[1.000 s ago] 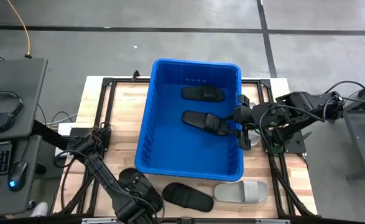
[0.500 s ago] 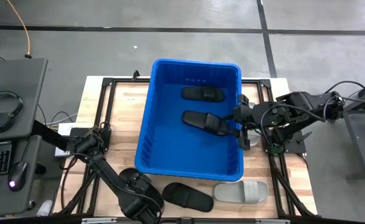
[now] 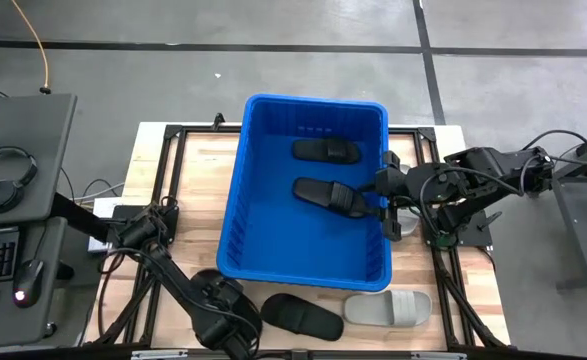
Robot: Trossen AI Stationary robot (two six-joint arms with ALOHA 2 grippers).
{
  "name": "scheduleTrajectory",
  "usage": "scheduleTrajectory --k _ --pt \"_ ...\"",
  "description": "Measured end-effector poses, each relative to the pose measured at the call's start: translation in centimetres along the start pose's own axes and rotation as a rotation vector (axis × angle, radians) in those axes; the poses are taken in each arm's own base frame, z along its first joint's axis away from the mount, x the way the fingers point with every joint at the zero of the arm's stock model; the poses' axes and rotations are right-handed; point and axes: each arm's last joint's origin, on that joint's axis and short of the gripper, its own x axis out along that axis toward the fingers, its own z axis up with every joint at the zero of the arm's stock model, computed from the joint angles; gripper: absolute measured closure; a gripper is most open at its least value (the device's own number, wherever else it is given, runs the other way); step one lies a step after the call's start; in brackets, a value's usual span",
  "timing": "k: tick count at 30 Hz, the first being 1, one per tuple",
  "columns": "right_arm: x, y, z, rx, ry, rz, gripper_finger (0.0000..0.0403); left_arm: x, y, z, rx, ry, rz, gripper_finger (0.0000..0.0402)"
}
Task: Pick and place slides into bin
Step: Stack the black slipper on the bottom black slipper in the blue bin
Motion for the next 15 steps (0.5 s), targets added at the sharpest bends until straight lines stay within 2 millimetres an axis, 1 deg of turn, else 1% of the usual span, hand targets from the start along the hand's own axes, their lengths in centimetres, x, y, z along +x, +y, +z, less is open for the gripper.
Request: scheduleTrajectory --k 3,6,15 --pt "0.0 0.0 0.0 0.000 -0.001 -0.003 0.0208 1.1 -0.2 -0.2 0.032 0.039 0.002 0.0229" --pt "0.0 0.0 0.0 0.000 -0.001 -0.003 0.0208 1.7 -0.3 -0.3 0.052 0.058 -0.007 0.0235" --pt "0.0 0.0 0.0 0.002 -0.005 -0.003 0.0208 2.0 0.2 -0.2 0.030 0.047 0.047 0.0242"
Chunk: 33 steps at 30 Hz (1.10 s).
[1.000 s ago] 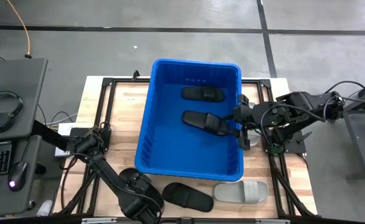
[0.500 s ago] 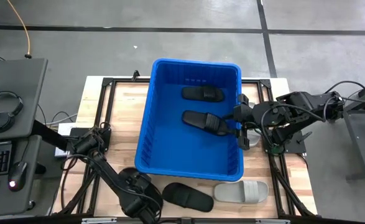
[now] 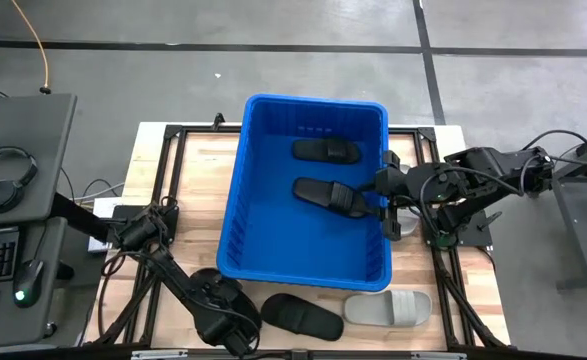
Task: Pick and place slides into bin
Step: Stack the black slipper on the bottom black slipper in the blue bin
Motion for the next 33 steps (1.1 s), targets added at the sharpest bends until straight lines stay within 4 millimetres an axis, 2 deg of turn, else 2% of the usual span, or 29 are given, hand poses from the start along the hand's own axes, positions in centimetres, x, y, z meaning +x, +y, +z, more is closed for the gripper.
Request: scheduleTrajectory --k 5,14,20,24,27,33 --pt "0.0 0.0 0.0 0.000 0.000 0.000 0.0208 0.0 0.2 0.0 -0.006 -0.003 0.021 0.0274" --pt "0.0 -0.1 0.0 -0.006 -0.005 -0.030 0.0208 -0.1 0.1 0.0 0.013 0.000 0.017 0.0389" --pt "0.0 -0.1 0.0 -0.009 -0.006 -0.030 0.0208 -1.3 -0.1 0.0 0.034 0.001 -0.023 0.0382" --pt "0.0 -0.1 0.0 -0.012 -0.006 -0.030 0.0208 -3.1 0.0 -0.3 0.090 -0.006 -0.061 0.0396" --pt "0.0 -0.1 0.0 -0.014 -0.005 -0.031 0.0208 -5.0 0.2 -0.5 0.099 -0.016 -0.096 0.0391" --pt "0.0 -0.1 0.1 -0.030 -0.012 -0.032 0.0208 -9.0 0.7 -0.7 0.098 -0.070 -0.257 0.0396"
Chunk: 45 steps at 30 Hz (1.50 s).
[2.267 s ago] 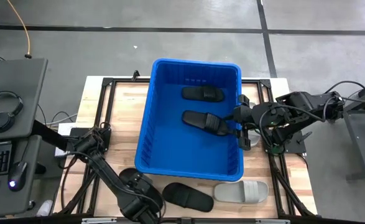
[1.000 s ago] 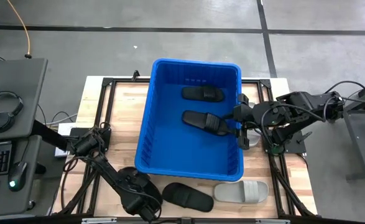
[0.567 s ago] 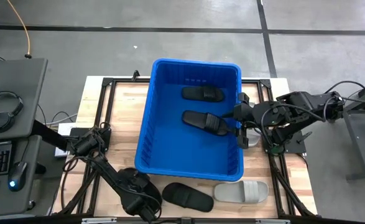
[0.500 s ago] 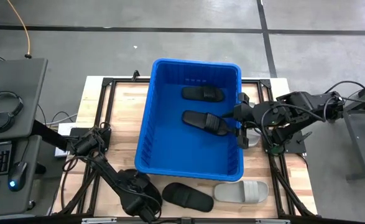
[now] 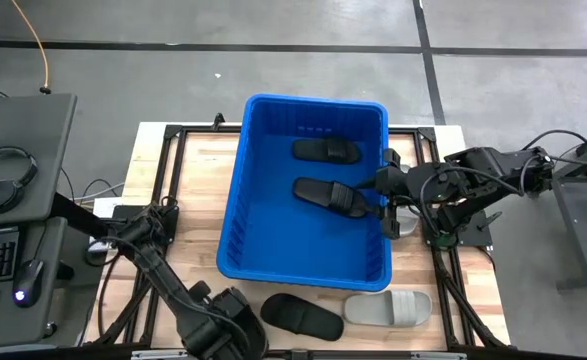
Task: Pick and place slides into bin
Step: Stack the black slipper on the bottom black slipper in the blue bin
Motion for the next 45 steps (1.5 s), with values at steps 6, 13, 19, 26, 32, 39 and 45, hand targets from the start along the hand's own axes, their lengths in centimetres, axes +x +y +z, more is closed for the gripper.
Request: scheduleTrajectory --k 6,13,19,26,32,39,45 --pt "0.0 0.0 0.1 -0.007 -0.010 0.008 0.0208 -4.3 -0.3 -0.1 -0.005 -0.015 -0.177 0.0397" --pt "0.0 0.3 0.3 -0.019 -0.017 0.100 0.0208 -10.6 0.8 -0.4 -0.001 -0.090 -0.452 0.0398" --pt "-0.2 0.9 0.8 -0.046 -0.057 0.283 0.0208 -14.4 3.6 -0.4 -0.062 -0.161 -0.649 0.0398" --pt "-0.4 1.2 1.7 -0.017 -0.115 0.522 0.0208 -17.9 6.7 0.9 -0.082 -0.401 -0.791 0.0399" --pt "-0.7 1.0 2.8 -0.004 -0.215 0.647 0.0208 -20.0 9.2 3.2 -0.005 -0.693 -0.767 0.0399" --pt "-0.8 0.1 4.0 0.056 -0.307 0.719 0.0197 -21.7 12.1 6.0 0.191 -0.910 -0.654 0.0399" --pt "-0.9 -0.4 4.9 0.095 -0.387 0.748 0.0154 -23.4 13.6 8.2 0.422 -1.029 -0.652 0.0398"
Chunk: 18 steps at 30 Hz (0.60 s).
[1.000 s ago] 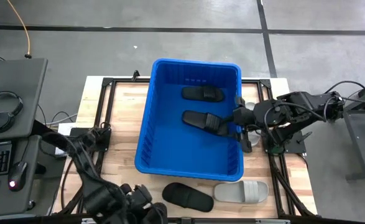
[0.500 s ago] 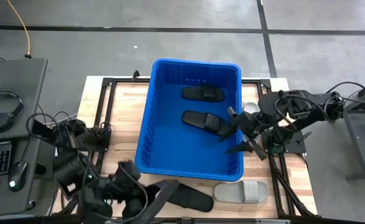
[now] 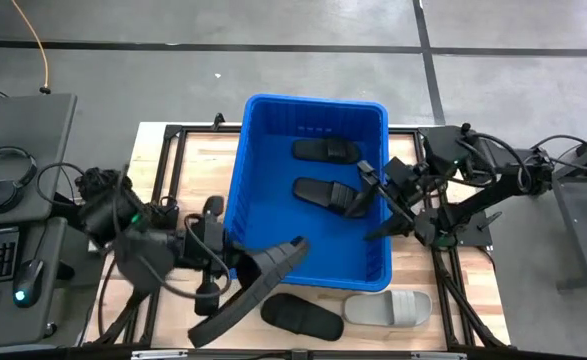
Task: Pick and place slides into bin
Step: Stack the black slipper on the bottom black slipper in the blue bin
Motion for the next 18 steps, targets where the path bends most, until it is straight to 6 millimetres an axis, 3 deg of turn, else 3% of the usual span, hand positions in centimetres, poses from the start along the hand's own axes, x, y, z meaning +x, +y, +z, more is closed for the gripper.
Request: scheduleTrajectory --k 6,18 --pt "0.5 -0.2 0.9 -0.033 -0.093 0.021 0.0120 0.8 2.1 2.2 0.114 -0.047 -0.150 0.0399" --pt "2.1 -0.9 1.0 -0.095 -0.122 0.025 0.0125 2.7 7.0 4.5 0.152 -0.070 -0.281 0.0399"
